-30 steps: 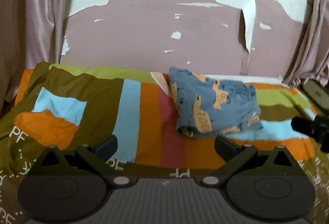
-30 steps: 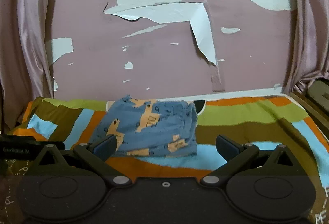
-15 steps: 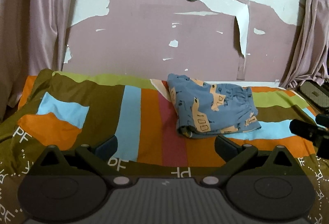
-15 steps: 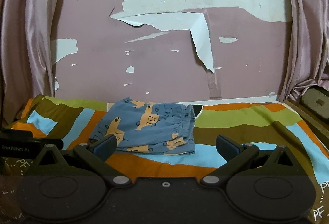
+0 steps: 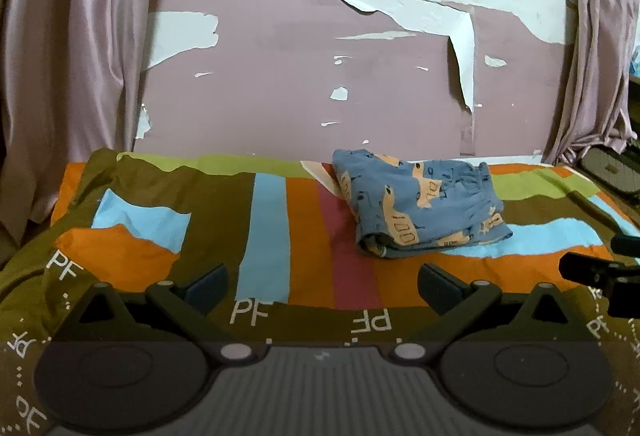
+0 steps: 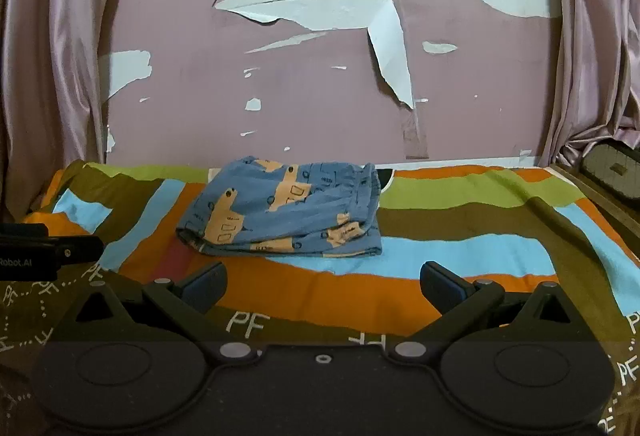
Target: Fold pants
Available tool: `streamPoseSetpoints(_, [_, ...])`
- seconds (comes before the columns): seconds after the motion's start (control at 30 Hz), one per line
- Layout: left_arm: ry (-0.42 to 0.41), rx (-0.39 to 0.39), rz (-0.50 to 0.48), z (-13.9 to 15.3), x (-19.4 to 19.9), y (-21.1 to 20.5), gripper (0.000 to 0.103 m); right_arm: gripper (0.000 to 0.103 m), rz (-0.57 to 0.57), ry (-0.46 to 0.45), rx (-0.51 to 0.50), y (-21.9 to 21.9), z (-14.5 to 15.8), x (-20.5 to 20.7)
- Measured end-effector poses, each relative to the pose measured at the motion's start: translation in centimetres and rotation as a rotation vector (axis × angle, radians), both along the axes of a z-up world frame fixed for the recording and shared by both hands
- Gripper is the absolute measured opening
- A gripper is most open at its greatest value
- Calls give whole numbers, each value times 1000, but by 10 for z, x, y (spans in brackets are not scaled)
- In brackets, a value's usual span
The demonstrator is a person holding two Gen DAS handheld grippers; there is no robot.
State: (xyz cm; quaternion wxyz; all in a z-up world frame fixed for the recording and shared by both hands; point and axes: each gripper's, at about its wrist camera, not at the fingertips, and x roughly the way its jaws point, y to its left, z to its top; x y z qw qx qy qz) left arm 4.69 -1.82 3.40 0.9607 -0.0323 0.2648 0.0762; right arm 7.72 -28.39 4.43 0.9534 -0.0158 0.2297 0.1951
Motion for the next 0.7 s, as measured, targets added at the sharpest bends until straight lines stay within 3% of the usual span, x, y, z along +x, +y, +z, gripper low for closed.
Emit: streamPoseSetpoints(0.7, [16, 22, -37, -3, -8, -7, 103, 102, 9, 26, -8, -3, -2, -4])
